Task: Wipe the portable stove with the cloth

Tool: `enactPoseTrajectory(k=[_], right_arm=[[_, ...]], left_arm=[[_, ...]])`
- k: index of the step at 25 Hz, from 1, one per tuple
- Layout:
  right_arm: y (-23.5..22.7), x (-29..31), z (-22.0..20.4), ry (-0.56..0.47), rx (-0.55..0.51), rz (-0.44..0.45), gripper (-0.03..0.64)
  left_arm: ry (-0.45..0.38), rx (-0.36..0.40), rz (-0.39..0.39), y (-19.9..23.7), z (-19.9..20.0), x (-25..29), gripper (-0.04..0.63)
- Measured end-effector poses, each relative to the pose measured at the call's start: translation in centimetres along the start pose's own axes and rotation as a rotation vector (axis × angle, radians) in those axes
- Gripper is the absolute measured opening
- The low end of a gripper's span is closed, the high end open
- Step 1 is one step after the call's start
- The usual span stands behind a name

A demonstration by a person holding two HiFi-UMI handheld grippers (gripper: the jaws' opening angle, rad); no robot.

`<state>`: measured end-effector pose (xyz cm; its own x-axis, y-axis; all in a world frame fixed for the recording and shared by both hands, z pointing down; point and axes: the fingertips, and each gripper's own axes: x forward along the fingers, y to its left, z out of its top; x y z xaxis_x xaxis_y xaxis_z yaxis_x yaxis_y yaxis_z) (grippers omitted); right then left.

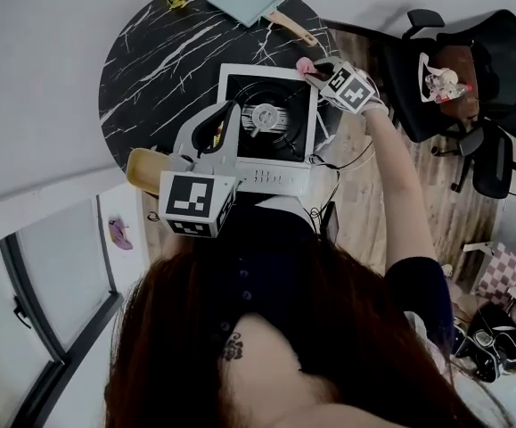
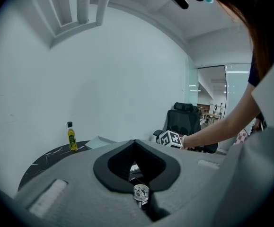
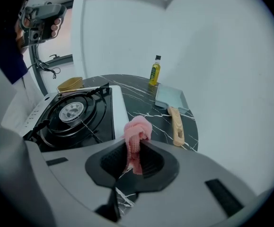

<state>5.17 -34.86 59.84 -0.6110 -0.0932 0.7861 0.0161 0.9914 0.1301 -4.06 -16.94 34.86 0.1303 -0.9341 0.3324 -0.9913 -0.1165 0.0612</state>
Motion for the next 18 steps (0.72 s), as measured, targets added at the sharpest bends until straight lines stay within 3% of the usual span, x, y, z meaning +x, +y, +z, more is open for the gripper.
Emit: enactPoseTrajectory(k=[14,18], right_arm=[[0.2,-1.4,-1.6,0.011,0.271,-0.226,0.058],[0.3,-1.7,-1.9,-0.035,0.337,-0.274,0.058]], left_arm=[[-0.016,0.019,-0.057,-1.2,0.4,-0.3,0.011],[-0.02,0.017,-0.069,-1.4,0.4,-0.3,0.011]])
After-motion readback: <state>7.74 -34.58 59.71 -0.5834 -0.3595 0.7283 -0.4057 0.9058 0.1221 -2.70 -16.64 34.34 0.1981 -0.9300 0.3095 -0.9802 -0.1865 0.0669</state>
